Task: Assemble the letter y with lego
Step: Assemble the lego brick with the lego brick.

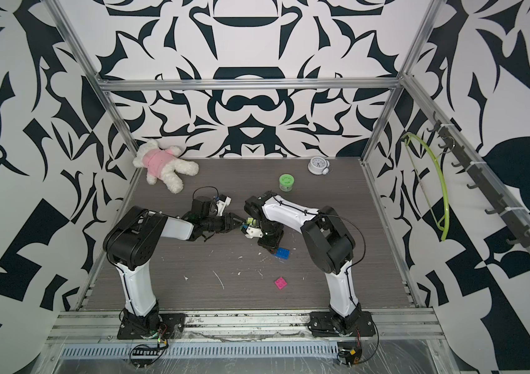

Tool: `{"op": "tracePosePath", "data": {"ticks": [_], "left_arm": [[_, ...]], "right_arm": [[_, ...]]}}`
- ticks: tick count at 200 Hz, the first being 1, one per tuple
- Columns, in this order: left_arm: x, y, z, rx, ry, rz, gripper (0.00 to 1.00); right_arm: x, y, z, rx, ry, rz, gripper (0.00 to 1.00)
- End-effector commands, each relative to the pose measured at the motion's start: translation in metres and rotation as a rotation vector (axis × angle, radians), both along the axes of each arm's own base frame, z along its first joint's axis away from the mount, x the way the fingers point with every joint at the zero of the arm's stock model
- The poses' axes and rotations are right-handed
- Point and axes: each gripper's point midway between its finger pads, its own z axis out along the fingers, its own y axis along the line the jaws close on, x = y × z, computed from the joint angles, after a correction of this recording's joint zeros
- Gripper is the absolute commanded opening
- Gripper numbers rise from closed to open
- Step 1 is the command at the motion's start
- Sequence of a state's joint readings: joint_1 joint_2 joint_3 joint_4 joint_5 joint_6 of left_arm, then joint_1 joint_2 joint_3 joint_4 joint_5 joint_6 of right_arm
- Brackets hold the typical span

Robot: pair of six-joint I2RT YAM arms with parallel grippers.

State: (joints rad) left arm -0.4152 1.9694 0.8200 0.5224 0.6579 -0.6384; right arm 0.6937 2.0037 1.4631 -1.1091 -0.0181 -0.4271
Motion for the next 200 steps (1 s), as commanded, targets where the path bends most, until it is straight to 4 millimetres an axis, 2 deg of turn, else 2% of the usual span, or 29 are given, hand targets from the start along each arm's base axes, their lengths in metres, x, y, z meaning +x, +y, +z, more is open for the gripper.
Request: {"op": "tracePosePath", "data": {"ticks": [1, 58, 109, 145, 165, 200], "left_arm": [[-0.082, 0.073, -0.127, 0.414, 0.434, 0.108, 0.49], [-0.080, 0.073, -0.127, 0.413, 0.432, 0.112, 0.49], [-0.080, 0.073, -0.127, 0.412, 0.432, 0.111, 0.49], [-0.080, 0.073, -0.126, 0.412, 0.429, 0.111, 0.49], [-0.080, 0.073, -0.126, 0.413, 0.430, 0.111, 0.49], [-0.080, 0.074, -0.126, 0.412, 0.431, 0.113, 0.49]], "right_arm": [[-0.019, -0.018, -0.050, -0.066, 0.131, -0.135, 0.00], [-0.016, -0.017, -0.049, -0.063, 0.075, -0.308, 0.00], [-0.012, -0.029, -0.037, -0.098, 0.004, -0.161, 0.00], [-0.026, -0.032, -0.049, -0.143, 0.072, -0.069, 0.00], [-0.024, -0.030, -0.052, -0.136, 0.077, -0.010, 0.00], [-0.022, -0.025, -0.058, -0.149, 0.103, -0.064, 0.00]]}}
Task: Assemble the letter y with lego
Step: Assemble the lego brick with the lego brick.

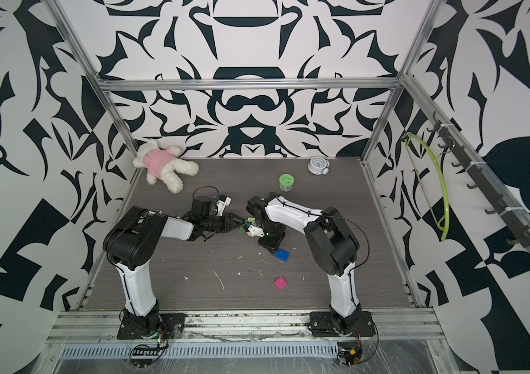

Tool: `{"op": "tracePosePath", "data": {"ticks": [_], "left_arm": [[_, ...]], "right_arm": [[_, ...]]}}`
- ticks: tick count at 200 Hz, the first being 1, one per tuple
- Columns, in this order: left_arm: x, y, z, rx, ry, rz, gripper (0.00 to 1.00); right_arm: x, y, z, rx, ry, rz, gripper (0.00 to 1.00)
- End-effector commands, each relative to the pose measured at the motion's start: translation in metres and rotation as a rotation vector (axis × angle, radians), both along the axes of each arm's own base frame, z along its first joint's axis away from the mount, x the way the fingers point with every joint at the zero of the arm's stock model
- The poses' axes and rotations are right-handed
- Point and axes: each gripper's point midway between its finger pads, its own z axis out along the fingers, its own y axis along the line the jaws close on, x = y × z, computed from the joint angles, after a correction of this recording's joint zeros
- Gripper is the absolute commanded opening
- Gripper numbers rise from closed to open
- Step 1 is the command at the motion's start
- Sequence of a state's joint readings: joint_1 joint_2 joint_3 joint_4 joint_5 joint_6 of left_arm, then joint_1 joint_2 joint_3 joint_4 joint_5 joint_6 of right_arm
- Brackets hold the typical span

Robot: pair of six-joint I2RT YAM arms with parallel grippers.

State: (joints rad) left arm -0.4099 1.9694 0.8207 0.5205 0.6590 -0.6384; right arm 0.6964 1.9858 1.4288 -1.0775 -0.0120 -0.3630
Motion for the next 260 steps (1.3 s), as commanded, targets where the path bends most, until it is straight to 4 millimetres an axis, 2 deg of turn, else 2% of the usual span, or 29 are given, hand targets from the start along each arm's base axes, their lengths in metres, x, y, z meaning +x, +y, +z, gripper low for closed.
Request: {"op": "tracePosePath", "data": {"ticks": [1, 48, 85, 115, 152, 173, 208, 233, 260], "left_arm": [[-0.081, 0.072, -0.126, 0.411, 0.431, 0.108, 0.49], [-0.080, 0.073, -0.126, 0.410, 0.431, 0.112, 0.49], [-0.080, 0.073, -0.126, 0.411, 0.430, 0.113, 0.49], [-0.079, 0.073, -0.125, 0.409, 0.429, 0.113, 0.49], [-0.080, 0.073, -0.126, 0.411, 0.430, 0.111, 0.49], [-0.080, 0.073, -0.126, 0.410, 0.428, 0.112, 0.49], [-0.078, 0.073, -0.124, 0.411, 0.422, 0.114, 0.49], [-0.079, 0.074, -0.125, 0.410, 0.425, 0.114, 0.49], [-0.078, 0.074, -0.124, 0.408, 0.424, 0.115, 0.49]], "right_arm": [[-0.021, -0.024, -0.056, -0.143, 0.131, -0.010, 0.00], [-0.028, -0.030, -0.062, -0.182, 0.131, -0.152, 0.00], [-0.028, -0.027, -0.059, -0.155, 0.095, -0.281, 0.00], [-0.031, -0.025, -0.062, -0.135, 0.091, -0.317, 0.00], [-0.023, -0.006, -0.056, -0.047, 0.045, -0.172, 0.00], [-0.010, 0.011, -0.049, 0.027, 0.034, -0.056, 0.00], [0.006, 0.027, -0.042, 0.097, 0.020, 0.149, 0.00], [0.016, 0.034, -0.036, 0.110, 0.014, 0.215, 0.00], [0.020, 0.036, -0.026, 0.118, 0.000, 0.203, 0.00]]}}
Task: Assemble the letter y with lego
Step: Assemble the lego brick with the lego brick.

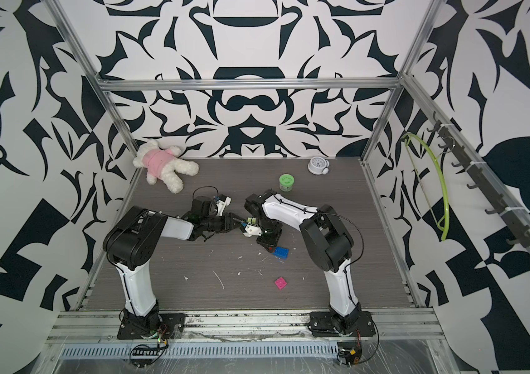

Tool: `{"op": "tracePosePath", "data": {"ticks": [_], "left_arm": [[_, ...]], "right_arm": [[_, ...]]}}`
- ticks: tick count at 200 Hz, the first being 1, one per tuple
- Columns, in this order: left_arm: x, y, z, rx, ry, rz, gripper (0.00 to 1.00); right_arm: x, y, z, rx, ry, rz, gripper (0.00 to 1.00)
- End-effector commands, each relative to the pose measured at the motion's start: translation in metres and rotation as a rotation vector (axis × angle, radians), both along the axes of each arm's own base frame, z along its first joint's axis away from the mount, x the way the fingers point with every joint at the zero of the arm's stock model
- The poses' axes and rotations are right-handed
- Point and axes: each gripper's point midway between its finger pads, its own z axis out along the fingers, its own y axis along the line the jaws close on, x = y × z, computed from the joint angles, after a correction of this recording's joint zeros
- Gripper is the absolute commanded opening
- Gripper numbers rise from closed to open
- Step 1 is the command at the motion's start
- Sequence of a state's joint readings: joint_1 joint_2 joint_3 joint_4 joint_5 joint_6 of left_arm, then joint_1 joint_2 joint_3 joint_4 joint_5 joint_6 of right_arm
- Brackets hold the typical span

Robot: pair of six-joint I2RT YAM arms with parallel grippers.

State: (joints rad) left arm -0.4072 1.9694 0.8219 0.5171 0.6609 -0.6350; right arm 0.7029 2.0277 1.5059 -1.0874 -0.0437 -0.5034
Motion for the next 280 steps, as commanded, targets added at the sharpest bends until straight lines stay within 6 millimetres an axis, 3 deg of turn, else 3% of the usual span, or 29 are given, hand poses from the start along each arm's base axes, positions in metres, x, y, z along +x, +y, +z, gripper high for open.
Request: {"op": "tracePosePath", "data": {"ticks": [1, 49, 88, 147, 197, 280], "left_arm": [[-0.078, 0.073, -0.124, 0.407, 0.423, 0.117, 0.49], [-0.078, 0.074, -0.126, 0.405, 0.430, 0.116, 0.49], [-0.077, 0.074, -0.124, 0.406, 0.423, 0.119, 0.48], [-0.078, 0.074, -0.125, 0.407, 0.424, 0.119, 0.48], [-0.078, 0.074, -0.125, 0.406, 0.425, 0.119, 0.48], [-0.078, 0.074, -0.125, 0.408, 0.424, 0.118, 0.48]], "right_arm": [[0.010, 0.018, -0.029, 0.058, -0.010, 0.061, 0.00], [0.006, -0.003, -0.027, -0.010, -0.030, -0.008, 0.00], [0.009, 0.012, -0.022, 0.040, -0.037, 0.100, 0.00], [0.019, 0.053, -0.020, 0.218, -0.053, 0.229, 0.00], [0.017, 0.045, -0.030, 0.179, -0.040, 0.216, 0.00], [0.029, 0.058, 0.015, 0.258, -0.140, 0.180, 0.35]]}}
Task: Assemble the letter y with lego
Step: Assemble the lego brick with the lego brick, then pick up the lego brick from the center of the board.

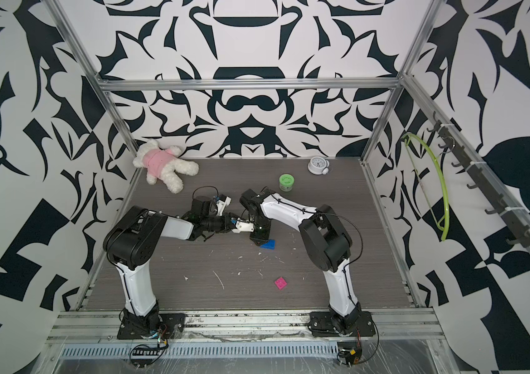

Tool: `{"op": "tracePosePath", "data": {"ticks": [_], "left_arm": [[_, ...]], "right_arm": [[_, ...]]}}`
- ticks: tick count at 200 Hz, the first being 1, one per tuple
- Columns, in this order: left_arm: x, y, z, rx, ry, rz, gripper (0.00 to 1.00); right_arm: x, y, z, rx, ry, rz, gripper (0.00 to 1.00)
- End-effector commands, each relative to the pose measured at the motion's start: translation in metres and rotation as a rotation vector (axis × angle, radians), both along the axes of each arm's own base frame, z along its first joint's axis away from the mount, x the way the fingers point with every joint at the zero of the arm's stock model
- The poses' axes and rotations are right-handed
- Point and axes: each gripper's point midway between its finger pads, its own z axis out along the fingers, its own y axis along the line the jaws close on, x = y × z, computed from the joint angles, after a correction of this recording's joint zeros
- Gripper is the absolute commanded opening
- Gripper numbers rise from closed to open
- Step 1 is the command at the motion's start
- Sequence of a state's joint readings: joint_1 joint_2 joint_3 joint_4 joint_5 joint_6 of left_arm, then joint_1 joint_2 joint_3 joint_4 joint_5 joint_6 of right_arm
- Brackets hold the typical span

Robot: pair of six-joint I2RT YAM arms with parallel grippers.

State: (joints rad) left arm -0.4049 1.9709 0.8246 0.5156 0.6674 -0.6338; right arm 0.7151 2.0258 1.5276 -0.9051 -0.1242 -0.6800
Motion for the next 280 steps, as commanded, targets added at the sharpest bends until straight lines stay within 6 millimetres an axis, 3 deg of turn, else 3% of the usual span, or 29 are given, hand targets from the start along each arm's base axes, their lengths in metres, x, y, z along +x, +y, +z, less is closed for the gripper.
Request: {"op": "tracePosePath", "data": {"ticks": [1, 29, 66, 103, 136, 161, 190, 210, 242, 280], "left_arm": [[-0.078, 0.074, -0.125, 0.412, 0.423, 0.120, 0.48], [-0.078, 0.074, -0.126, 0.411, 0.424, 0.119, 0.48], [-0.078, 0.074, -0.126, 0.412, 0.423, 0.119, 0.48], [-0.078, 0.074, -0.126, 0.411, 0.424, 0.120, 0.48], [-0.078, 0.074, -0.126, 0.413, 0.426, 0.120, 0.48], [-0.079, 0.074, -0.126, 0.415, 0.428, 0.121, 0.48], [-0.080, 0.075, -0.128, 0.417, 0.430, 0.121, 0.48], [-0.079, 0.075, -0.128, 0.419, 0.429, 0.122, 0.48], [-0.080, 0.076, -0.129, 0.423, 0.429, 0.122, 0.48], [-0.079, 0.076, -0.128, 0.424, 0.424, 0.121, 0.48]], "right_arm": [[0.002, 0.011, 0.011, 0.052, -0.025, -0.005, 0.36], [0.000, 0.009, 0.015, 0.047, -0.029, -0.011, 0.48], [-0.003, 0.010, 0.021, 0.058, -0.030, -0.025, 0.54], [-0.004, 0.008, 0.053, 0.126, -0.096, -0.102, 0.56], [-0.009, -0.015, 0.085, 0.136, -0.142, -0.375, 0.55], [-0.034, -0.039, 0.093, 0.108, -0.065, -0.675, 0.51], [-0.072, -0.069, 0.083, 0.066, 0.037, -1.017, 0.44], [-0.097, -0.083, 0.072, 0.024, 0.066, -1.129, 0.43], [-0.120, -0.091, 0.059, -0.056, 0.083, -1.187, 0.41], [-0.134, -0.083, 0.040, -0.172, 0.091, -1.138, 0.42]]}}
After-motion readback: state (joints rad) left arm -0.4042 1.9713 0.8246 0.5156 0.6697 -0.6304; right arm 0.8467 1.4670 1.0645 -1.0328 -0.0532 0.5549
